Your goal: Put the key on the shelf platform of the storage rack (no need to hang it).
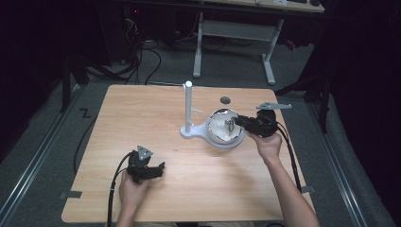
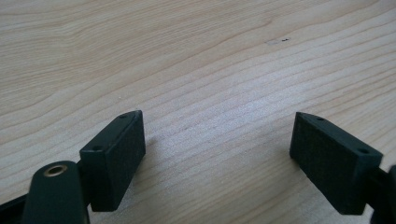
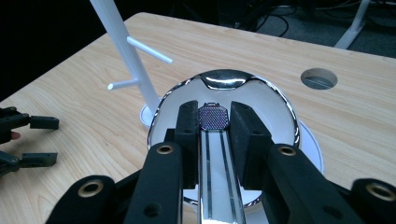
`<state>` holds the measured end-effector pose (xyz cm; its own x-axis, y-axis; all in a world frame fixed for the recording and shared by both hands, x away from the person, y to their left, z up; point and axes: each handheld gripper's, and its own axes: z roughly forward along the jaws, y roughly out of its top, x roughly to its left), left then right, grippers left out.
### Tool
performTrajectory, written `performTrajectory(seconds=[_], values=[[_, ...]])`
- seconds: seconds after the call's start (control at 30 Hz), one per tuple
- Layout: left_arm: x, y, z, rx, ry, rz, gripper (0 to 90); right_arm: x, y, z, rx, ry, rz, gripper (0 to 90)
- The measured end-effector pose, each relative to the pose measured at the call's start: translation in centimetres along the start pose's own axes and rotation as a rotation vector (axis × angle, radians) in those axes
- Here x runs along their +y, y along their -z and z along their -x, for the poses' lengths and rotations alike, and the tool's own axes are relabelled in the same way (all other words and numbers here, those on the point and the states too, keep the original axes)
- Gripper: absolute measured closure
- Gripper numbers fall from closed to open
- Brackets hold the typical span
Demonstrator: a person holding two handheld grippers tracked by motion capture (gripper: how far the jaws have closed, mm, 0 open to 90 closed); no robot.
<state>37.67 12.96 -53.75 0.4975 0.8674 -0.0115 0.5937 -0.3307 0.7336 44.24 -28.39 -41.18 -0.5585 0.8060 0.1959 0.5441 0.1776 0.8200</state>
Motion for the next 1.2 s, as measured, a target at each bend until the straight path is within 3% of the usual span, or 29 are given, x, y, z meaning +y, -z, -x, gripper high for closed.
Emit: performTrajectory(seconds=[0.53, 0.67, 1.2], values=[[0.0, 0.0, 0.0, -0.001, 0.000, 0.000, 18.6, -0.1, -2.7, 0.2, -0.016, -0.009, -0.044, 74.6], [0.0, 0.0, 0.0, -0.001, 0.001, 0.000, 18.7, 0.1, -3.5, 0.1, -0.037, 0.009, -0.053, 74.6], [0.0, 0.0, 0.0, -0.001, 0.000, 0.000, 18.6, -0.4, -5.0, 0.1, -0.070, 0.012, -0.077, 74.5]])
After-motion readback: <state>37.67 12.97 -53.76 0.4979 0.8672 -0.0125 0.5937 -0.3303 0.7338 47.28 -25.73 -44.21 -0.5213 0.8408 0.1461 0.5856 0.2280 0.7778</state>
